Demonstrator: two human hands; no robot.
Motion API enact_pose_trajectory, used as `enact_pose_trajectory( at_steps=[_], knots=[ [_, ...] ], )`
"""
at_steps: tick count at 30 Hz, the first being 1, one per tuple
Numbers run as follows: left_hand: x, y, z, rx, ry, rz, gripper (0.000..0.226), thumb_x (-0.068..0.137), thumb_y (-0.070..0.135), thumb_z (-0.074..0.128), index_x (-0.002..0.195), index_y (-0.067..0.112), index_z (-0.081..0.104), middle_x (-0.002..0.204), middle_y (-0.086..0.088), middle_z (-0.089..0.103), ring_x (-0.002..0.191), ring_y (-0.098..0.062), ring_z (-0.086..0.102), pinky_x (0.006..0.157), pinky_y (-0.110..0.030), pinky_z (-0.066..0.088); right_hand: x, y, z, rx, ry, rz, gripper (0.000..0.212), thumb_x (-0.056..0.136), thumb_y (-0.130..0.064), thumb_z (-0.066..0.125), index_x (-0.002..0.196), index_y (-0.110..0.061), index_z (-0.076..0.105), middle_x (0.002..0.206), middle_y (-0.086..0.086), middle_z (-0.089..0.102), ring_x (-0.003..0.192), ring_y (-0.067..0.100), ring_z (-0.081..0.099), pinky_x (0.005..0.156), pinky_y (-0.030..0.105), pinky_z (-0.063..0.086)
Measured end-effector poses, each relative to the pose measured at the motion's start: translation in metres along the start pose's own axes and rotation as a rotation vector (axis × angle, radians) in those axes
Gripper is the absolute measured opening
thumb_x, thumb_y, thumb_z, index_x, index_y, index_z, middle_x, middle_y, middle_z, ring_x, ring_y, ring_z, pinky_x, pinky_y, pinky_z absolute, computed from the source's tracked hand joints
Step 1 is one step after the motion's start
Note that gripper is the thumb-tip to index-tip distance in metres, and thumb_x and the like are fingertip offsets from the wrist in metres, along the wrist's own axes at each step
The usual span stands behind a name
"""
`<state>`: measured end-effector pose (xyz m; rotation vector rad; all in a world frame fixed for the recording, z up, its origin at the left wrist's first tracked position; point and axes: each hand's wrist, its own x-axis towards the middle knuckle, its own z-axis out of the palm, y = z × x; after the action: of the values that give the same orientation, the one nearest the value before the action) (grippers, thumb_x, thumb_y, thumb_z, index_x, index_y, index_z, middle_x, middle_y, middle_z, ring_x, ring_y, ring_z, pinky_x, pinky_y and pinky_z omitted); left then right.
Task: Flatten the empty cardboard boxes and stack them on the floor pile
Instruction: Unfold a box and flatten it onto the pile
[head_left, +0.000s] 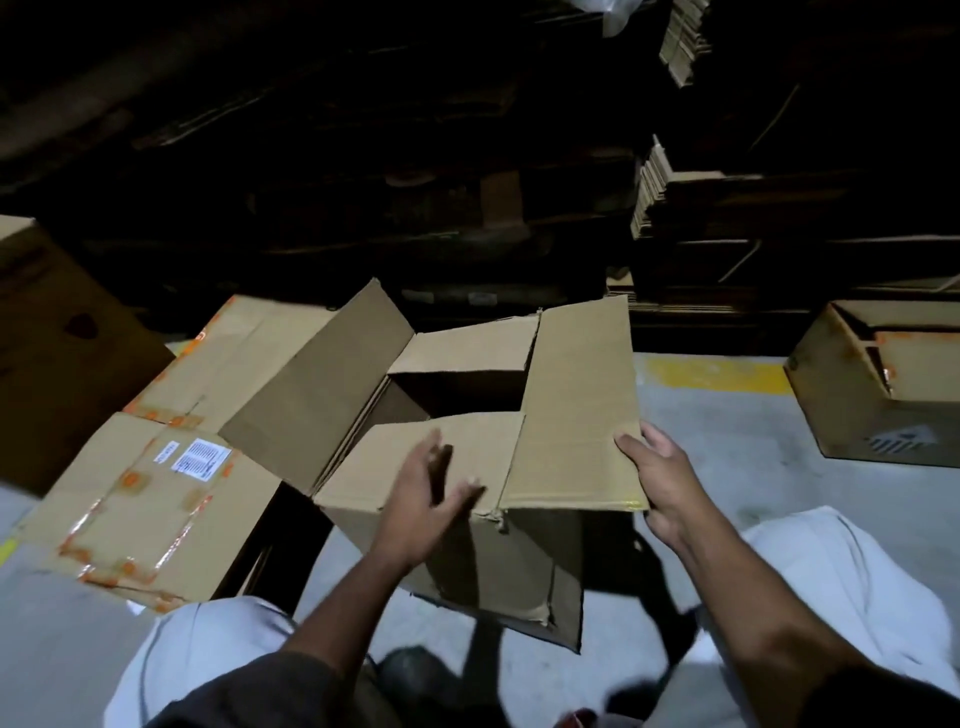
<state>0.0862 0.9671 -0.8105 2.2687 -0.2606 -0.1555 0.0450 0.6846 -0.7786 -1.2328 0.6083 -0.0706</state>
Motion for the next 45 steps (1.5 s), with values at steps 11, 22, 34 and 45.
enact_pose_trajectory(
  at_steps=[11,22,34,45],
  knots=[
    [-0.006,0.054,0.033,0.43,0.075,0.193,0.077,0.088,0.029,0.07,0.154,0.026,0.031,0.152,0.005,0.045,0.145,-0.016,0.032,0.123,-0.037,0.026,-0.019,-0.022,0.029,0.015,-0.157,-0.155,0.038,0.098,-0.003,0.056,0.134,-0.012,0.056,0.11,0.004,0.075,0.101,0.017,0.072,0.075,0.025,0.058],
    [0.029,0.043,-0.032,-0.548,0.774,-0.403,0.055,0.098,0.047,0.058,0.098,-0.007,0.068,0.103,-0.015,0.071,0.087,-0.02,0.062,0.086,-0.041,0.052,-0.033,-0.015,0.043,-0.142,-0.195,-0.076,0.047,0.092,-0.018,0.069,0.136,-0.015,0.053,0.133,0.006,0.062,0.108,0.014,0.066,0.089,0.03,0.057],
    [0.032,-0.003,-0.081,-1.344,0.663,-0.515,0.037,0.103,0.043,0.052,0.121,0.014,0.066,0.105,-0.002,0.076,0.095,-0.017,0.073,0.088,-0.038,0.057,-0.002,0.009,-0.002,-0.153,-0.029,0.646,0.033,0.098,-0.033,0.06,0.105,-0.001,0.066,0.079,0.013,0.071,0.064,0.026,0.07,0.063,0.034,0.057],
    [0.022,-0.033,-0.035,-0.047,0.257,-0.244,0.064,0.09,0.071,0.054,0.125,0.018,0.063,0.132,-0.002,0.062,0.128,-0.021,0.052,0.109,-0.042,0.04,0.011,-0.019,-0.015,-0.301,0.084,-0.083,0.005,0.094,-0.004,0.062,0.092,-0.007,0.066,0.082,0.011,0.07,0.071,0.025,0.063,0.067,0.034,0.047]
  ],
)
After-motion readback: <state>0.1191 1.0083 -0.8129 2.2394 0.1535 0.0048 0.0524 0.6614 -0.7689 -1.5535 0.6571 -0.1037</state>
